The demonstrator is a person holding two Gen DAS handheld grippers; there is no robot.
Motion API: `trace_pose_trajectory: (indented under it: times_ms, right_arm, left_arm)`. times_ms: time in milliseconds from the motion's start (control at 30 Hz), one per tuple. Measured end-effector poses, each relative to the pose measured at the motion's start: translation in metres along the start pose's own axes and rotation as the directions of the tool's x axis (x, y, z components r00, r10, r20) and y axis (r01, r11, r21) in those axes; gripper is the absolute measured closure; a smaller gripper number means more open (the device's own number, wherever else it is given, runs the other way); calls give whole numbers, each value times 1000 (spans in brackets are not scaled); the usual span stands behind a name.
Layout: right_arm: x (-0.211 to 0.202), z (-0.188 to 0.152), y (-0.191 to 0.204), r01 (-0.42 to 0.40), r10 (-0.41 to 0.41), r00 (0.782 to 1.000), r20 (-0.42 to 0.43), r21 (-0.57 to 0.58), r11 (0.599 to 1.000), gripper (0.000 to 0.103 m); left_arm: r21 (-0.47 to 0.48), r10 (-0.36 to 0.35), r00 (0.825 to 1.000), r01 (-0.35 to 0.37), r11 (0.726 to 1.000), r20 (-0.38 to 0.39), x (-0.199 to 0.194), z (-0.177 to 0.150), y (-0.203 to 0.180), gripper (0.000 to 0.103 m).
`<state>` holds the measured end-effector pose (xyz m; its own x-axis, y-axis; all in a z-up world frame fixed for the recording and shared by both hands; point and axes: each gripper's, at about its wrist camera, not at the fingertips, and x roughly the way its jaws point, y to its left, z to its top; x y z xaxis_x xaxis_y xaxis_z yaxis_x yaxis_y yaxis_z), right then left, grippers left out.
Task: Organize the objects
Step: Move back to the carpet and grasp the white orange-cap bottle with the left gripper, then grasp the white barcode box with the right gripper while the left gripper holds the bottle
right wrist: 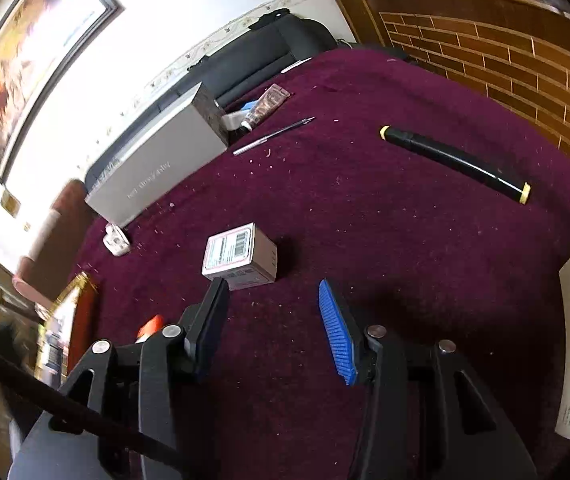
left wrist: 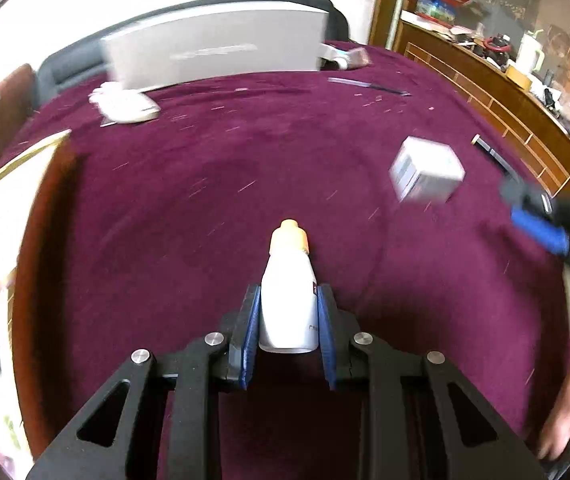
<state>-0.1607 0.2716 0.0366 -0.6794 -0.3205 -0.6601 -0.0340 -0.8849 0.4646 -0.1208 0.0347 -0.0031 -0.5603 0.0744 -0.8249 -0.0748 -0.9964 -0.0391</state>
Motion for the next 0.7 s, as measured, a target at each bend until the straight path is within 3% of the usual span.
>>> trace_pose_trajectory:
  times_ms: [133, 267, 367, 400, 533, 600, 633, 700]
  right_arm:
    - [9, -9, 21, 44, -45, 999, -13, -85, 995, 54]
    - [17, -9, 37, 73, -79, 996, -51, -104, 992, 51]
    - [27, -3, 53, 131, -143, 988, -62, -165, 977, 41]
    - [33, 0, 59, 168, -181, 982, -59, -184, 968, 41]
    - [56, 10, 67, 180, -199, 976, -91, -179, 967, 41]
    - [66, 11, 70, 196, -214, 973, -87, -186, 963, 42]
    - [70, 10, 69, 207, -224, 971, -78, -186, 961, 54]
    - [75, 8, 70, 227, -248, 966, -73, -213, 950, 57]
  left_arm:
    - [-33, 47, 997, -45, 998, 61, -20, -30, 29, 81]
    - [-48, 31, 997, -28, 998, 75, -15, -26, 38, 81]
    - [-52, 25, 997, -21, 998, 77, -16, -26, 40, 81]
    - [-56, 20, 997, -15, 998, 78, -17, -26, 42, 81]
    - [-65, 8, 997, -2, 998, 80, -16, -27, 44, 81]
    - [-64, 9, 997, -4, 998, 80, -15, -26, 42, 81]
    - [-64, 9, 997, -4, 998, 80, -15, -26, 42, 81]
    - [-65, 8, 997, -3, 998, 80, -15, -26, 42, 81]
